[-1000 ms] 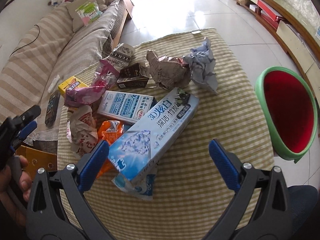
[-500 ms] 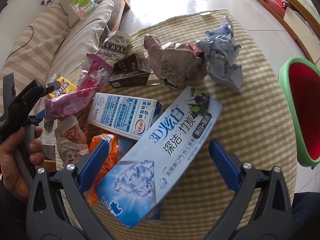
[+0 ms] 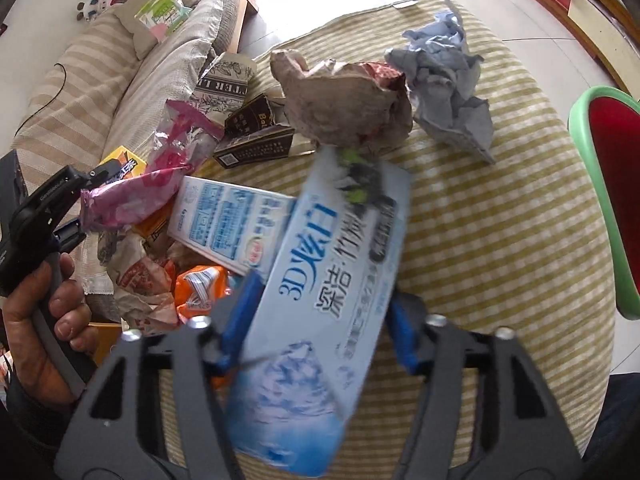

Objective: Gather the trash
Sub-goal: 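Grasp the toothpaste box with the right tool while the left tool grasps the yellow juice box, then carry the toothpaste box and yellow juice box over the red bin and release both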

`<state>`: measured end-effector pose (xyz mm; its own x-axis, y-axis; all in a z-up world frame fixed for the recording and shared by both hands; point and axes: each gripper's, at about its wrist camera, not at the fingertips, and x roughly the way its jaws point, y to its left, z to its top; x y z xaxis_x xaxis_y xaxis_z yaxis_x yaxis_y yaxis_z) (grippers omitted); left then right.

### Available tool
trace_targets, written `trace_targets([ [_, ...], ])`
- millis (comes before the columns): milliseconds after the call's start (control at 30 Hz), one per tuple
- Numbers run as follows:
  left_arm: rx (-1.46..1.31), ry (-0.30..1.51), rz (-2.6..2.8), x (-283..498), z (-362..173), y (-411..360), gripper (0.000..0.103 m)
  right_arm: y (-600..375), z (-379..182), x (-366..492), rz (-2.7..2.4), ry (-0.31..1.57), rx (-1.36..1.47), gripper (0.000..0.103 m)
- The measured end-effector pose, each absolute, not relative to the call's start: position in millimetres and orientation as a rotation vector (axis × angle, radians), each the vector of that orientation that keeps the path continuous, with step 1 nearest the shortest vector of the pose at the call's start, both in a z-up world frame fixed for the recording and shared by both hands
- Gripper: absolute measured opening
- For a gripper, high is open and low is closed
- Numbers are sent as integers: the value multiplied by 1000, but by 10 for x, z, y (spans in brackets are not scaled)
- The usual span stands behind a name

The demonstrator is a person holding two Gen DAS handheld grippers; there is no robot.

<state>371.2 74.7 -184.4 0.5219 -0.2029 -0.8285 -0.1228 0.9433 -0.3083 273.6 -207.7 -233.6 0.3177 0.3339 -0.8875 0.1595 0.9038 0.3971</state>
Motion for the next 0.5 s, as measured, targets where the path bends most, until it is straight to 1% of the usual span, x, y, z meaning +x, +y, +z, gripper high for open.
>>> trace_targets([
  [200,-287,961,-60,3537,-1566,684,41,-2114,-2216,2617,153,1232,463,51],
  [500,-215,857,-54,3208,-1035,640,39,-2184,-1855,2377,176,1157,454,51],
])
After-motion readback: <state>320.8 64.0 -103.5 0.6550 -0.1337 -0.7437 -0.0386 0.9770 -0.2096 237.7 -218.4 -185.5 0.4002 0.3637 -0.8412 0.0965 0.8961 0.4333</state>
